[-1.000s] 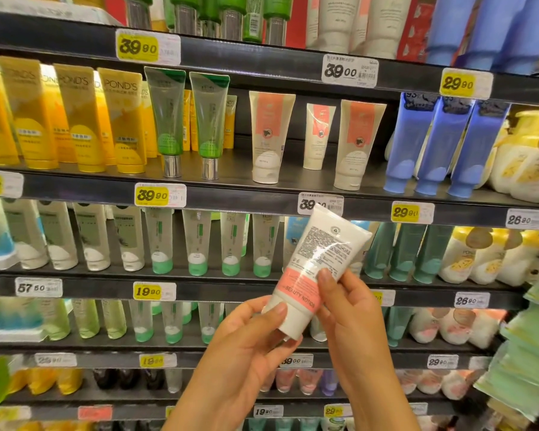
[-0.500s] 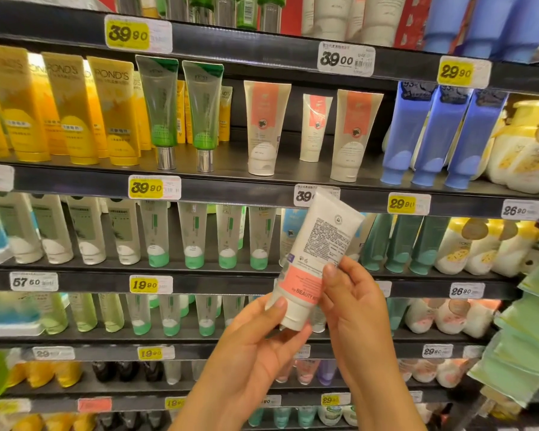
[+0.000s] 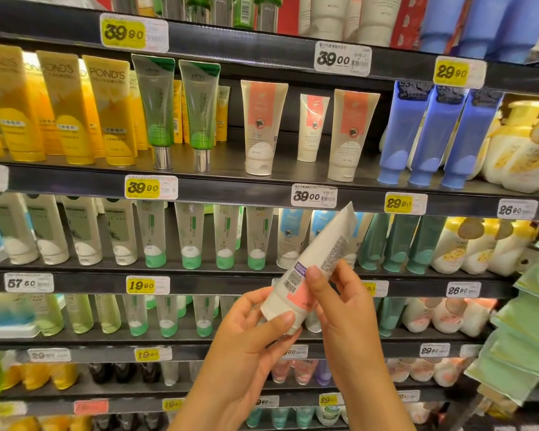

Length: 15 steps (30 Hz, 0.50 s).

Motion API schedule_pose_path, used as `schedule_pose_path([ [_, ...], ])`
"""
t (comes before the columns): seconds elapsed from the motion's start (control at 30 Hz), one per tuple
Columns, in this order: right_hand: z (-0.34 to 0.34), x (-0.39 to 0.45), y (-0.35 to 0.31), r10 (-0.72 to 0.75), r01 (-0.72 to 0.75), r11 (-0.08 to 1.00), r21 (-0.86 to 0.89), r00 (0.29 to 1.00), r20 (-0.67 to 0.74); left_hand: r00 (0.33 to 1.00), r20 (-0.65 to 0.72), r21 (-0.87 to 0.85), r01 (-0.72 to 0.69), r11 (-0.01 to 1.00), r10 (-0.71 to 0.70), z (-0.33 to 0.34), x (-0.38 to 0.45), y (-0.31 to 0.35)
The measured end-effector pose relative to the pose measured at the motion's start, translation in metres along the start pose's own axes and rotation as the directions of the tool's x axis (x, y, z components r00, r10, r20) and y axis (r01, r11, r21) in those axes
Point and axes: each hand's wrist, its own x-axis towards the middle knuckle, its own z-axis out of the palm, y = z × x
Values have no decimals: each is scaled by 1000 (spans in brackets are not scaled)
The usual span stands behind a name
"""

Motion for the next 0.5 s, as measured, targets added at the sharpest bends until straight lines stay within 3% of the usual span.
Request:
schedule_pose_path([
  [0.1, 0, 0, 4, 9, -7, 999, 32, 998, -61, 1000, 15, -24, 20, 1000, -19, 1, -2, -1],
  [0.23, -2, 1, 6, 30, -18, 995, 96, 992, -120, 989, 75, -182, 138, 973, -127, 3, -6, 2],
  [0.33, -3, 1, 5, 41, -31, 995, 98, 993, -110, 978, 94, -222, 202, 954, -185, 5, -8, 4],
  [0.5, -6, 0, 2, 96, -96, 990, 102, 995, -1, 986, 36, -213, 164, 963, -160, 3, -7, 3],
])
